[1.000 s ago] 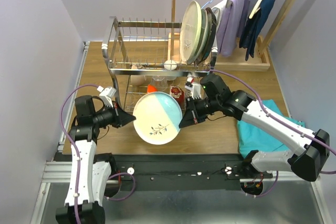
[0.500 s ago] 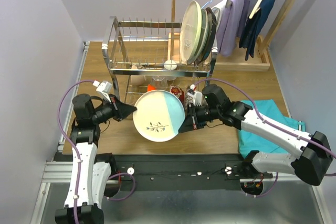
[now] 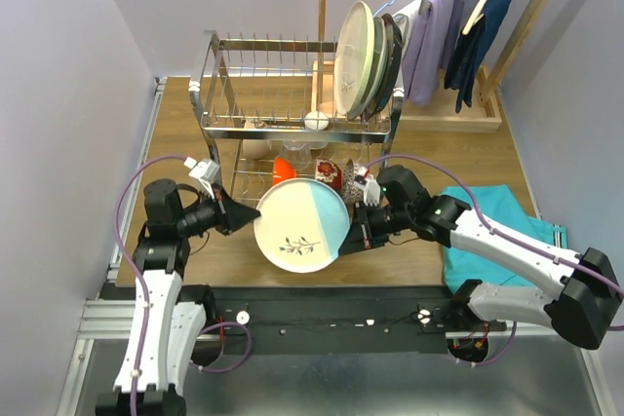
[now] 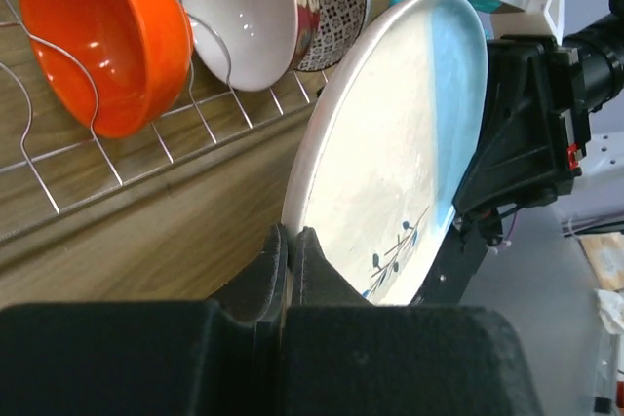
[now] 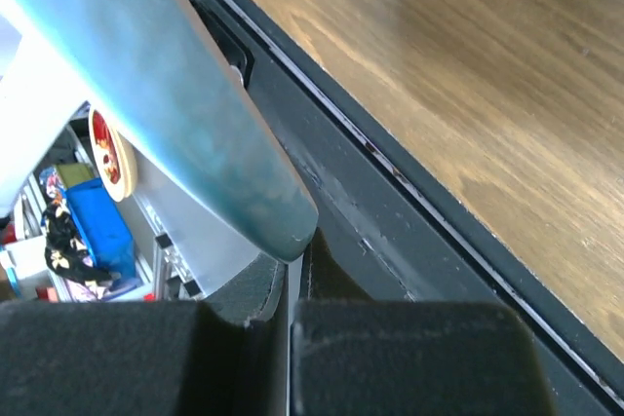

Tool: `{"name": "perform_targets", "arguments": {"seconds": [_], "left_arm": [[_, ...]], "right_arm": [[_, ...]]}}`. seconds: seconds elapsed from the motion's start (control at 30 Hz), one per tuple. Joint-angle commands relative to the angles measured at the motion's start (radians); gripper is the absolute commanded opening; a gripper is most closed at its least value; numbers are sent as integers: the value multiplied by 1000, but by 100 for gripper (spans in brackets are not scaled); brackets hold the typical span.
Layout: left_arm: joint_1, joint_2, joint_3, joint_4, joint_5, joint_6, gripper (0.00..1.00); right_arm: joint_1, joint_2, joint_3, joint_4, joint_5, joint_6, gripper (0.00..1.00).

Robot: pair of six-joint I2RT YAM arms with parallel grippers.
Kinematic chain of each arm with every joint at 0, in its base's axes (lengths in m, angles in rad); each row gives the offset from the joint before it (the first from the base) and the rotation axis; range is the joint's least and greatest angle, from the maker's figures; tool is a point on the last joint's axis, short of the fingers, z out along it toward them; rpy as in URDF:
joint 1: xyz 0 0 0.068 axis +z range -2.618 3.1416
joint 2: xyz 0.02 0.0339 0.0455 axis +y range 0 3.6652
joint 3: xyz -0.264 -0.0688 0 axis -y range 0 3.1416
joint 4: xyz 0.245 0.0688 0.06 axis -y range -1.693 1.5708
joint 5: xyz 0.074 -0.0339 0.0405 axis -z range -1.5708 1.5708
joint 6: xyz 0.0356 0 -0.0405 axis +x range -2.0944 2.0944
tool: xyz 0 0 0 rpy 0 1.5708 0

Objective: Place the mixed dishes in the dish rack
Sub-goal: Pass the plate from the right arm to the left

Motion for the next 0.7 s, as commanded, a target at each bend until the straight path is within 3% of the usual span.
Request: {"name": "perform_targets", "arguments": {"seconds": [0.0,0.1,0.23,0.33,0.4,0.5,0.67], "left_arm": [[-48,-134,13,-391,266,43,0],[1,-102,-28,-327,251,-46,0],[13,-25,-74,-114,299,-146,0],[12,-43,-56,-51,230,-106,0],[13,-49,-85,24,165,-173,0],[12,-25,-83,-13,111,-178,0],[-37,92,-108,41,164,-219,0]], "right_arm": [[24,-42,8,565,-7,17,1],[5,-38,-4,610,-16,20,0],[-32,-39,54,528,-60,22,0],[-31,-45,66,504,-69,-27,0],[-35,-35,57,512,-57,-29,0],[-45,-9,28,585,-53,0,0],[-71,53,11,720,-36,126,1]]}}
